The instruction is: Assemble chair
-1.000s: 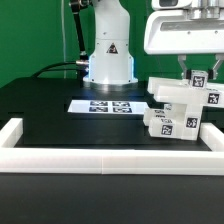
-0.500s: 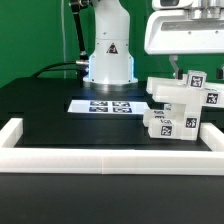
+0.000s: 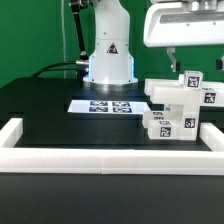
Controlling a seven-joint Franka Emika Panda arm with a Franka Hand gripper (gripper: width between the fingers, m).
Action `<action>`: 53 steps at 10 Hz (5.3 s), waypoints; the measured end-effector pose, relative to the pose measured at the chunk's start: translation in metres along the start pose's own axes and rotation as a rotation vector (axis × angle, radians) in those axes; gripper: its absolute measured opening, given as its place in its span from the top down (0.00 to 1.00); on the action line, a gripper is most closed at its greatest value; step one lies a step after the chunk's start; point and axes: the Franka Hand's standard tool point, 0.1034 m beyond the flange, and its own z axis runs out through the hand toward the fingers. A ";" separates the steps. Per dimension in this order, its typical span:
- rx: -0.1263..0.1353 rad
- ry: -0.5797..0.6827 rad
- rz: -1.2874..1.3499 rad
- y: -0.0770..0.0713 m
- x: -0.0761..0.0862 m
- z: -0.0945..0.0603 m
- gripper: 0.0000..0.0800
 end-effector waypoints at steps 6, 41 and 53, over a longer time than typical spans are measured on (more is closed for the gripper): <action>0.002 -0.005 0.013 0.003 -0.009 -0.002 0.19; -0.042 -0.109 0.058 0.033 -0.119 0.069 0.19; -0.103 -0.109 0.021 0.035 -0.135 0.113 0.19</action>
Offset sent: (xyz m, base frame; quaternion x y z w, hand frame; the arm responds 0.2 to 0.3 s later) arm 0.0000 0.0000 0.0000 0.0000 0.0000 0.0000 1.0000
